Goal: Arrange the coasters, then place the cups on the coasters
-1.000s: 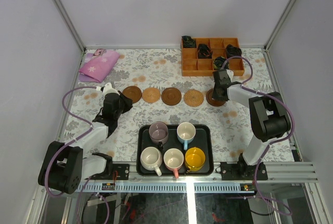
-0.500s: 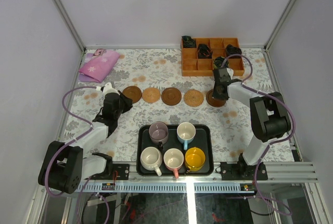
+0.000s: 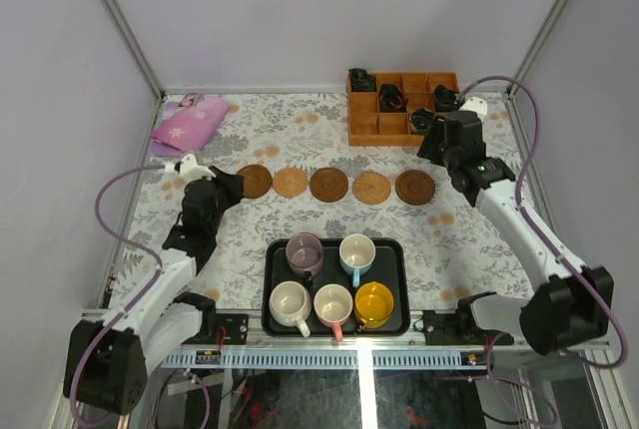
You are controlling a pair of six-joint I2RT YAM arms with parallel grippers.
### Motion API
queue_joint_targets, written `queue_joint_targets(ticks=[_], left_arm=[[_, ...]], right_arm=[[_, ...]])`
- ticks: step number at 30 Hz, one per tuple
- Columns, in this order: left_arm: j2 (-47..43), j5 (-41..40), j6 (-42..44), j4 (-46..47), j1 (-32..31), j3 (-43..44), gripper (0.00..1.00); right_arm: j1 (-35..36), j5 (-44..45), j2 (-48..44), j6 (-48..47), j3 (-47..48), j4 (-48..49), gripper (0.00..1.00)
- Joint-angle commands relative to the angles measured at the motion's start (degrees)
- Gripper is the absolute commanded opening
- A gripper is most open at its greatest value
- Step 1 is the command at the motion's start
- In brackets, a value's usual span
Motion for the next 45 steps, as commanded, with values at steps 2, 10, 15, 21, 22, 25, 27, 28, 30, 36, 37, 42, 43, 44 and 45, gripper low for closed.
queue_joint_targets(ticks=[2, 10, 15, 21, 22, 25, 27, 28, 30, 36, 37, 42, 43, 44, 45], left_arm=[[-9.9, -3.1, -0.5, -0.9, -0.3, -0.5, 0.15], [-19.6, -5.0, 0.5, -8.3, -0.2, 2.4, 0.32], [-24.9, -6.1, -0.8, -9.1, -0.3, 1.7, 0.65], [-26.9, -6.1, -1.1, -7.4, -0.3, 0.3, 0.78], [-26.0, -5.7, -0.8, -6.2, -0.3, 0.3, 0.78], [-20.7, -3.9, 0.5, -3.4, -0.2, 1.7, 0.78], [-16.4, -4.0, 0.4, -4.2, -0.3, 4.0, 0.78], [-14.3, -4.8, 0.1, -5.6, -0.3, 5.5, 0.78], [-10.6, -5.1, -0.3, -6.4, -0.3, 7.3, 0.78], [-4.9, -5.0, 2.6, -4.0, -0.3, 7.8, 0.78], [-4.5, -5.1, 3.2, -4.1, -0.3, 7.7, 0.78], [-0.6, -4.6, 5.0, -6.8, -0.3, 8.2, 0.78], [1.2, -4.3, 5.3, -7.7, -0.3, 8.8, 0.78], [2.9, -3.9, 5.4, -8.6, -0.3, 9.4, 0.78], [4.1, -3.5, 5.4, -9.4, -0.3, 10.2, 0.77]], right_arm=[[0.2, 1.4, -9.4, -0.8, -4.2, -0.4, 0.73], [0.2, 4.4, -19.7, 5.3, -9.9, 3.2, 1.0], [0.2, 7.5, -23.0, 6.1, -11.4, 2.1, 0.93], [0.3, 11.0, -26.6, 3.7, -13.3, 0.9, 0.99], [0.2, 11.1, -26.7, 3.5, -13.4, 1.1, 0.99], [0.3, 11.1, -25.5, 3.0, -13.9, 2.4, 0.99], [0.2, 11.1, -23.1, 3.6, -13.3, 1.7, 0.99], [0.2, 11.1, -21.2, 4.1, -12.6, 0.7, 0.99], [0.2, 10.7, -18.9, 4.1, -11.9, -0.6, 0.99], [0.2, 10.9, -12.9, 4.4, -14.0, 4.5, 0.99], [0.2, 11.1, -11.4, 4.8, -13.4, 4.1, 1.0], [0.2, 7.8, -2.3, 2.5, -7.1, -1.9, 0.97], [0.2, 5.8, -0.6, 1.3, -5.5, -3.7, 0.96], [0.3, 4.3, 0.9, 0.4, -4.4, -5.2, 0.95], [0.2, 3.3, 2.0, -0.4, -3.4, -6.3, 0.95]])
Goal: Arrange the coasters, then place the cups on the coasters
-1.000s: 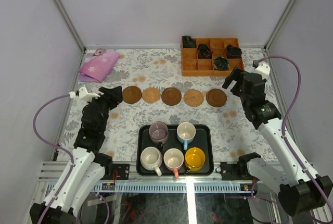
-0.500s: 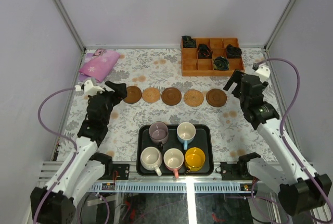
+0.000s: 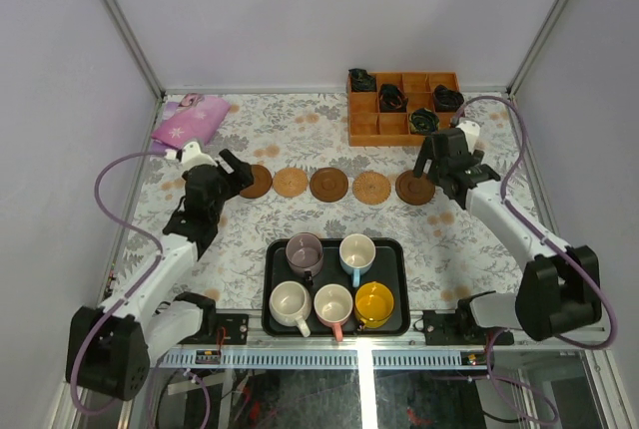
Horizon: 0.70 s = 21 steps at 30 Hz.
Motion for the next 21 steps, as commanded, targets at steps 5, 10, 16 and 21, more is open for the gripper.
queue_joint_targets(ticks=[5, 10, 16, 21], left_arm=[[8.7, 2.9, -0.1, -4.4, -0.3, 7.7, 0.7], [13.3, 6.7, 1.3, -6.5, -0.3, 12.4, 0.51], [17.0, 8.6, 2.9, -8.3, -0.3, 14.3, 0.22], [18.0, 9.9, 2.8, -9.5, -0.3, 14.5, 0.07]], right_arm=[[0.2, -10.8, 6.7, -5.6, 9.4, -5.3, 0.89], [0.2, -12.8, 12.3, -6.3, 16.0, -9.2, 0.69], [0.2, -20.0, 16.3, -5.8, 16.6, -9.0, 0.35], [0.3, -20.0, 17.5, -3.5, 14.0, -11.2, 0.26]])
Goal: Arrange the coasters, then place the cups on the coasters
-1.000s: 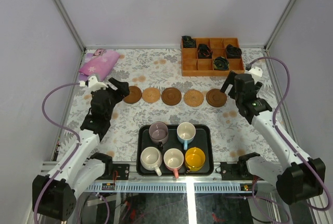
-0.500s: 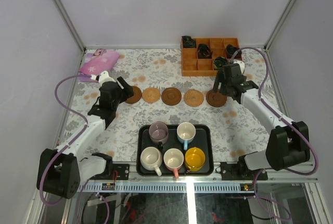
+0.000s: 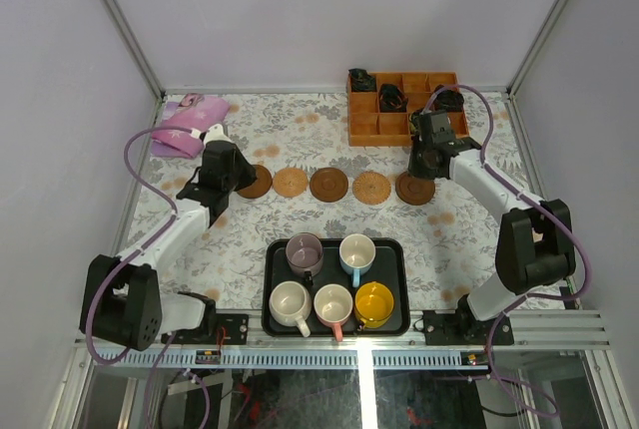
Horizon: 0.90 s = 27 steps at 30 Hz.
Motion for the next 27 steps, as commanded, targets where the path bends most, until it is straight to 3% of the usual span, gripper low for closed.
queue_joint_targets(ticks=[1, 5, 14, 27], left_arm=[[0.3, 2.0, 1.1, -1.3, -0.3, 1.4, 0.05], [1.1, 2.4, 1.3, -0.7, -0.3, 1.3, 0.0], [4.9, 4.2, 2.7, 1.0, -0.2, 4.0, 0.0], [3.3, 3.8, 2.3, 0.3, -0.2, 4.0, 0.02]], right_arm=[[0.2, -2.1, 0.1, 1.7, -1.6, -3.2, 0.25], [0.3, -1.8, -0.1, 1.3, -2.9, -5.3, 0.21], [0.3, 4.0, 0.3, 4.8, -6.5, -9.9, 0.14], [0.3, 5.9, 4.0, 8.2, -7.1, -9.5, 0.05]])
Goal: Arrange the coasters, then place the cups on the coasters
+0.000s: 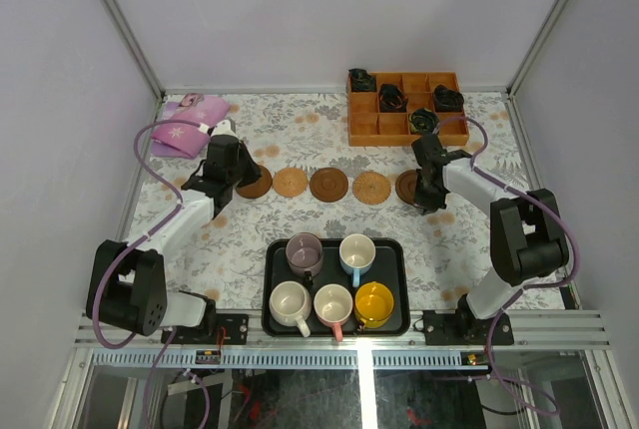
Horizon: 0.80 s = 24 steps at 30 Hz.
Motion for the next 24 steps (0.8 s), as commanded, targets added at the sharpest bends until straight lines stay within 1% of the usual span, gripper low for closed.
queue_joint_targets(ticks=[1, 6, 10, 18, 24], left_arm=[[-2.0, 0.0, 0.4, 1.4, -0.1, 0.6, 0.02], [-3.0, -0.2, 0.0, 1.6, -0.2, 0.2, 0.03], [-3.3, -0.4, 0.3, 1.4, -0.2, 0.5, 0.03], [-4.4, -0.7, 0.9, 0.9, -0.2, 0.0, 0.04], [-5.9, -1.3, 0.5, 0.9, -0.2, -1.4, 0.04]], right_arm=[[0.2, 1.7, 2.1, 1.9, 0.5, 0.3, 0.05], [0.2, 1.2, 4.8, 2.6, 1.1, 1.4, 0.03], [0.1, 2.6, 7.0, 2.9, 2.3, 1.9, 0.0], [0.1, 6.3, 10.2, 3.6, 5.0, 2.7, 0.0], [0.1, 7.3, 12.6, 4.6, 6.7, 3.3, 0.0]])
